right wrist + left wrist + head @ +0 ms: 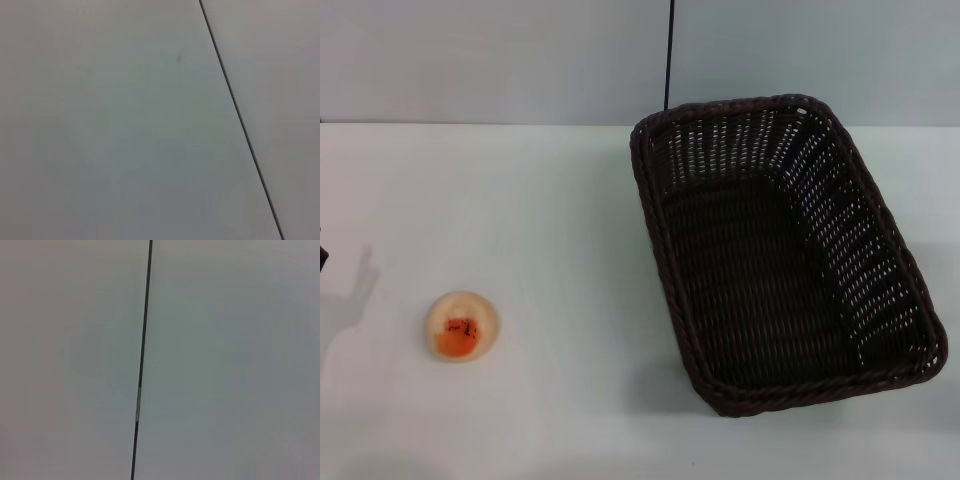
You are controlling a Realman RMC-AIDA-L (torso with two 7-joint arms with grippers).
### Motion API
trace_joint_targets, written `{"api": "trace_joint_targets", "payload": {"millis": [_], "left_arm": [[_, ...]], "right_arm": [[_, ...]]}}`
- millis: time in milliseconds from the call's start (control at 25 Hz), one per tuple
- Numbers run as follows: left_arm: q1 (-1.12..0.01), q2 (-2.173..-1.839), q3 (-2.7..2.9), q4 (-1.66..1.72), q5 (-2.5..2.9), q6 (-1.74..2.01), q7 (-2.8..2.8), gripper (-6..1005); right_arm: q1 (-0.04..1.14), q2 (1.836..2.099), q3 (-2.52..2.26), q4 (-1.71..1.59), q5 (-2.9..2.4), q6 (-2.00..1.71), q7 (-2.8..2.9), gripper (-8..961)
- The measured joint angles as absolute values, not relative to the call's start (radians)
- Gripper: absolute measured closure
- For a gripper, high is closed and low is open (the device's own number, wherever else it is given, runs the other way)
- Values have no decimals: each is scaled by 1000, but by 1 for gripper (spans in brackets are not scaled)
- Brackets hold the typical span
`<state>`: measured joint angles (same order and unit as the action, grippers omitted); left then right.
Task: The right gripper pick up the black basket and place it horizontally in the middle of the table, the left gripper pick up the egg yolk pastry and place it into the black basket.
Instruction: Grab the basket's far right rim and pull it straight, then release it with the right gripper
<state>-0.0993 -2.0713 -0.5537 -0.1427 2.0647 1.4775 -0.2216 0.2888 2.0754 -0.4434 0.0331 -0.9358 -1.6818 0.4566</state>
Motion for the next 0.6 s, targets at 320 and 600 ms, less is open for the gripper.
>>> {"api": "trace_joint_targets", "payload": {"millis": [320, 600], "left_arm": [[-97, -2071, -552, -144, 2067, 1483, -222, 169], [-94, -2071, -547, -144, 2079, 1505, -222, 171]], "right_arm": [[267, 2074, -445, 6, -955, -1686, 500, 120], [254, 2071, -486, -45, -975, -1676, 521, 119]]}}
